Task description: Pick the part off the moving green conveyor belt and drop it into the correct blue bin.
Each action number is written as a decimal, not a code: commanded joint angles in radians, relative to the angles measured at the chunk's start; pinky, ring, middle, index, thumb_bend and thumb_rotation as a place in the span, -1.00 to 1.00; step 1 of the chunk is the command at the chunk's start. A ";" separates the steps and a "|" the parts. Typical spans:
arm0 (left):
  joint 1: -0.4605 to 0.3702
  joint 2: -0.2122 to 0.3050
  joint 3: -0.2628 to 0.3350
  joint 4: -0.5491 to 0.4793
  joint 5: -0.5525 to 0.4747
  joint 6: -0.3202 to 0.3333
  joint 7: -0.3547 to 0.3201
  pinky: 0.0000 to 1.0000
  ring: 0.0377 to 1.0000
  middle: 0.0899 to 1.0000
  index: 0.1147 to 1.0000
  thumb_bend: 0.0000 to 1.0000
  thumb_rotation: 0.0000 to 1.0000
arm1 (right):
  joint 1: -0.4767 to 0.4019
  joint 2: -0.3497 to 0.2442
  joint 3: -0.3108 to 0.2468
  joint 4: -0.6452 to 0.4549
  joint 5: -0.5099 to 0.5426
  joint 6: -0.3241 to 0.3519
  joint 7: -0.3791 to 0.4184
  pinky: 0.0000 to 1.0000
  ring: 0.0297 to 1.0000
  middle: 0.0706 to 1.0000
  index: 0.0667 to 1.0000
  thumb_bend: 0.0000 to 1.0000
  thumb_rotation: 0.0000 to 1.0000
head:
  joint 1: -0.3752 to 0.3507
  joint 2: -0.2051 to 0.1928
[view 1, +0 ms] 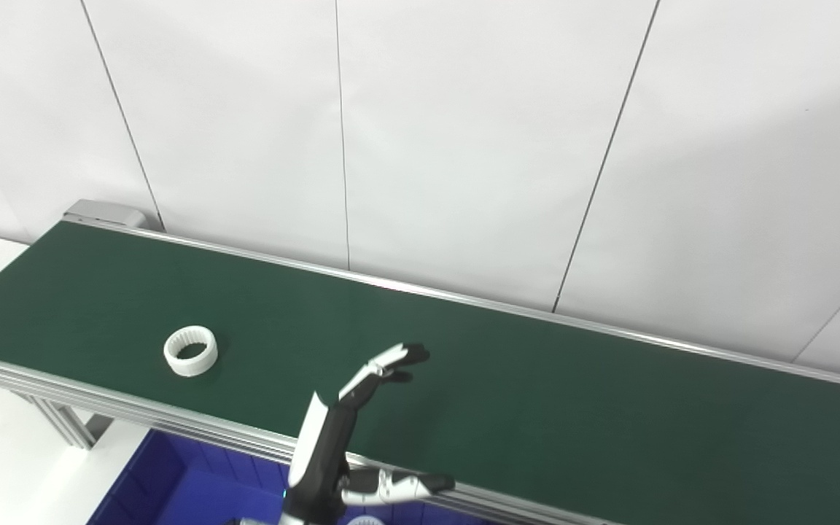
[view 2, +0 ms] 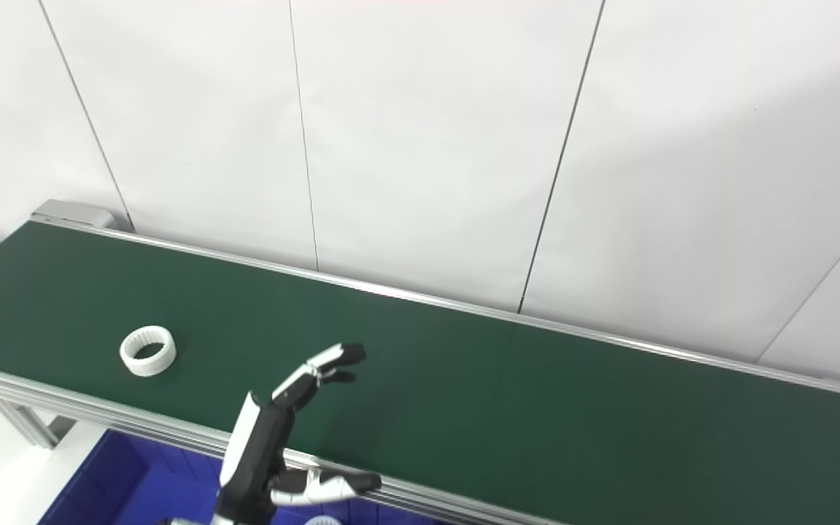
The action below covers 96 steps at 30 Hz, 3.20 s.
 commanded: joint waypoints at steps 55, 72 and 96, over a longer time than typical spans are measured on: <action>-0.186 -0.002 0.444 0.056 0.448 0.666 -0.389 1.00 1.00 1.00 0.93 0.65 -0.77 | -0.034 -0.069 0.093 -0.007 0.073 -0.059 -0.094 0.40 0.54 0.62 0.73 0.13 -0.50 | 0.005 0.011; -0.187 0.035 0.443 0.117 0.421 0.719 -0.436 0.98 1.00 1.00 0.91 0.62 -1.00 | -0.037 -0.084 0.109 -0.010 0.072 -0.059 -0.122 0.35 0.52 0.60 0.71 0.18 -0.48 | 0.003 0.017; -0.210 -0.009 0.415 0.299 0.281 0.604 -0.384 0.00 -0.13 0.06 0.25 0.02 -1.00 | -0.035 -0.088 0.108 -0.018 0.084 -0.059 -0.116 0.37 0.52 0.60 0.71 0.21 -0.44 | 0.002 0.029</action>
